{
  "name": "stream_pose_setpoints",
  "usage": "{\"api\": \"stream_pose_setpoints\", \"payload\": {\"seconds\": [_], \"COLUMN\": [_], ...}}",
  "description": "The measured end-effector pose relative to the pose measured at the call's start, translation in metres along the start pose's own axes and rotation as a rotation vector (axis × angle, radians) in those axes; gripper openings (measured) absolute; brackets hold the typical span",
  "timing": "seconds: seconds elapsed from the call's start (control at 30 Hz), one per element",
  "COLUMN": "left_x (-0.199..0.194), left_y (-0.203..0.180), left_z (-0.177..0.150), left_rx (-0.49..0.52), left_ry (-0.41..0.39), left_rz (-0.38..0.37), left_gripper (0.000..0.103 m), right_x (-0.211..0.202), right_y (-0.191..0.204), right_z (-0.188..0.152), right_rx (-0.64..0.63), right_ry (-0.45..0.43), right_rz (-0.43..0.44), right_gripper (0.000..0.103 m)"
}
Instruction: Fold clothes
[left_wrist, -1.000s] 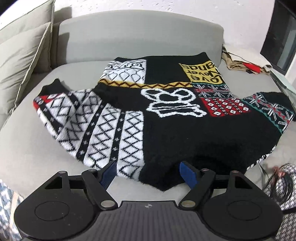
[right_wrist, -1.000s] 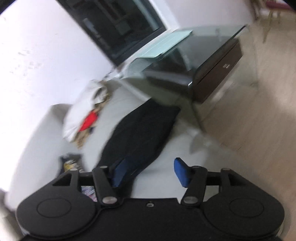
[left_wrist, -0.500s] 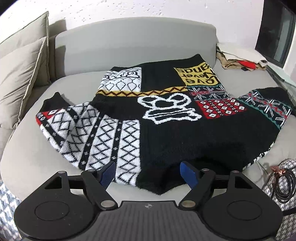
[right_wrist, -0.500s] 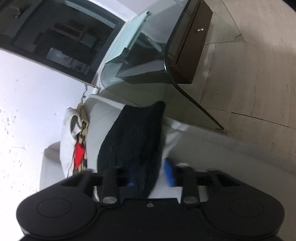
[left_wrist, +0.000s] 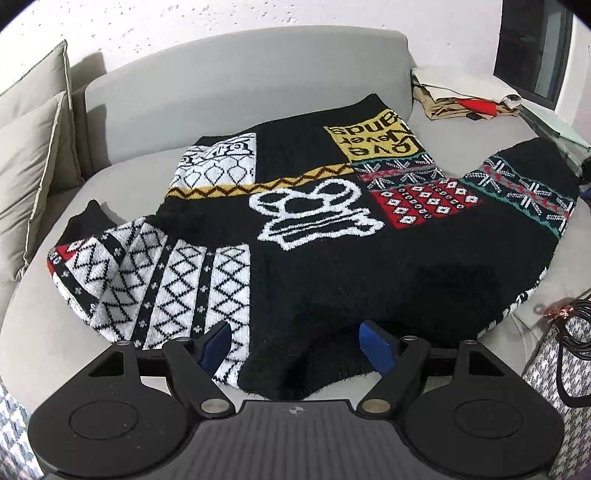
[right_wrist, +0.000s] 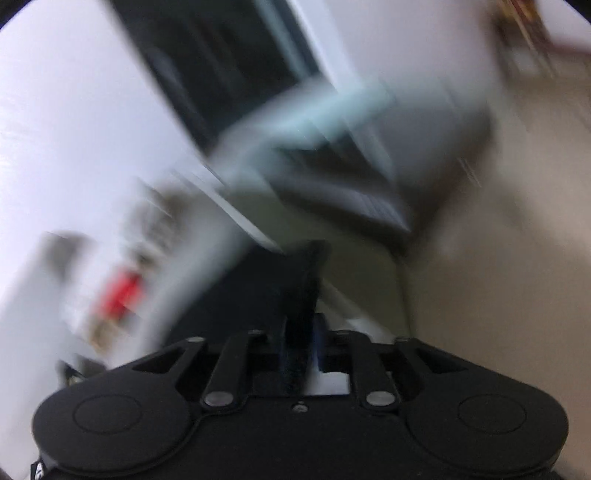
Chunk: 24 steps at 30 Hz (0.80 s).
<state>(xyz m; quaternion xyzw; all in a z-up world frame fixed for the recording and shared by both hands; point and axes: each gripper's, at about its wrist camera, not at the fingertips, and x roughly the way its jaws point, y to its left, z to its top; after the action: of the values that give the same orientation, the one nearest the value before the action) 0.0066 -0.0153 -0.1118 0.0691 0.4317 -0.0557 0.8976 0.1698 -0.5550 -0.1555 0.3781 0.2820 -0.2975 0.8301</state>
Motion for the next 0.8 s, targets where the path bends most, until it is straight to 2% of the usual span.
{"api": "stream_pose_setpoints", "payload": {"seconds": [0.03,0.13,0.23,0.27,0.33,0.37,0.43,0.47,0.5,0.57,0.67,0.73,0.77,0.8], "left_x": [0.000,0.002,-0.002,-0.005,-0.009,-0.011,-0.011,-0.009,-0.006,0.001,0.015,0.025,0.031,0.038], "left_y": [0.002,0.010,0.021,0.026,0.036,0.044,0.060,0.067,0.071,0.080,0.072,0.064,0.060,0.055], "left_z": [-0.001,-0.004,-0.008,-0.010,-0.014,-0.017,-0.025,-0.029,-0.031,-0.035,-0.030,-0.027,-0.025,-0.026], "left_rx": [-0.007,-0.035,-0.061,-0.069,-0.086,-0.104,-0.149,-0.169,-0.178,-0.195,-0.141,-0.090,-0.064,-0.043], "left_ry": [0.003,0.013,-0.003,-0.010,-0.026,-0.029,-0.027,-0.024,-0.018,-0.006,-0.018,-0.032,-0.039,-0.013], "left_rz": [-0.002,-0.009,-0.001,0.005,0.016,0.023,0.036,0.046,0.045,0.041,0.037,0.045,0.048,0.055], "left_gripper": [0.077,0.077,0.076,0.076,0.077,0.076,0.069,0.062,0.051,0.037,0.035,0.035,0.031,0.025], "right_x": [-0.006,-0.039,-0.078,-0.091,-0.113,-0.121,-0.131,-0.136,-0.138,-0.137,-0.130,-0.131,-0.129,-0.129], "right_y": [-0.007,-0.004,0.009,0.017,0.036,0.043,0.058,0.065,0.072,0.085,0.103,0.121,0.130,0.137], "right_z": [-0.001,-0.005,-0.011,-0.018,-0.036,-0.049,-0.082,-0.098,-0.117,-0.157,-0.207,-0.232,-0.242,-0.251], "right_rx": [0.023,-0.018,-0.055,-0.088,-0.159,-0.198,-0.279,-0.319,-0.363,-0.450,-0.544,-0.610,-0.642,-0.676], "right_ry": [-0.004,0.001,0.047,0.069,0.116,0.150,0.230,0.271,0.307,0.378,0.463,0.499,0.507,0.506], "right_rz": [0.012,0.025,0.160,0.202,0.286,0.323,0.392,0.426,0.443,0.437,0.403,0.423,0.433,0.424], "right_gripper": [0.029,0.031,0.043,0.051,0.056,0.056,0.055,0.053,0.051,0.043,0.032,0.032,0.031,0.031]}}
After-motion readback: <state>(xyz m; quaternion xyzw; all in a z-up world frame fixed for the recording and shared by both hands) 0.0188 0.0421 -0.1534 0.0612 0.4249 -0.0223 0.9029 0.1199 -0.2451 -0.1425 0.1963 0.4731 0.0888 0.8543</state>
